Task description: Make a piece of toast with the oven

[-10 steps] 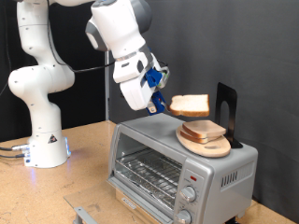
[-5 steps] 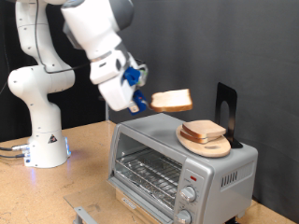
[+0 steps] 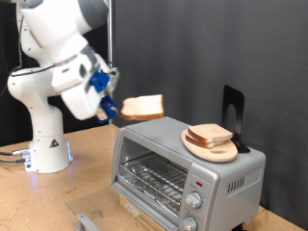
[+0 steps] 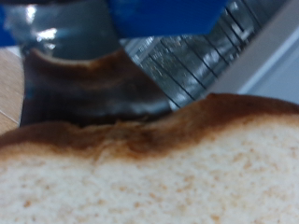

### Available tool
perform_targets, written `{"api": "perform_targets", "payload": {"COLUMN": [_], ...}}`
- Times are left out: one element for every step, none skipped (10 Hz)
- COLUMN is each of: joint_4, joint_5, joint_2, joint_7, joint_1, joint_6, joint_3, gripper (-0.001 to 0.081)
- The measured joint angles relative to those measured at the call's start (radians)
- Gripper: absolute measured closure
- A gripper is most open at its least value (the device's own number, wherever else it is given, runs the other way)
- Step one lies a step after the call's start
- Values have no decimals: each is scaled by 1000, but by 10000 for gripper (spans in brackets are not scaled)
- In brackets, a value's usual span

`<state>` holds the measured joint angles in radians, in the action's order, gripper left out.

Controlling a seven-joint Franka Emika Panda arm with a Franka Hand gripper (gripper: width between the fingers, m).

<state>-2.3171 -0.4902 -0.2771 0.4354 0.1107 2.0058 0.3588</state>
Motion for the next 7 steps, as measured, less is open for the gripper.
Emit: {"api": "perform_targets", "payload": {"joint_4": [0, 0, 1, 1, 1, -7, -26], "joint_5": [12, 22, 33, 39, 39, 39, 39], "joint_2": [-3, -7, -10, -12, -12, -11, -9], "joint_7": [40, 77, 97, 103, 103, 140, 211], "joint_1": [-15, -28, -38, -44, -44, -44, -44], "joint_6": [-14, -29, -48, -63, -62, -42, 0], "joint_3": [22, 42, 57, 62, 61, 61, 62], "gripper": [481, 481, 481, 481, 481, 481, 481]}}
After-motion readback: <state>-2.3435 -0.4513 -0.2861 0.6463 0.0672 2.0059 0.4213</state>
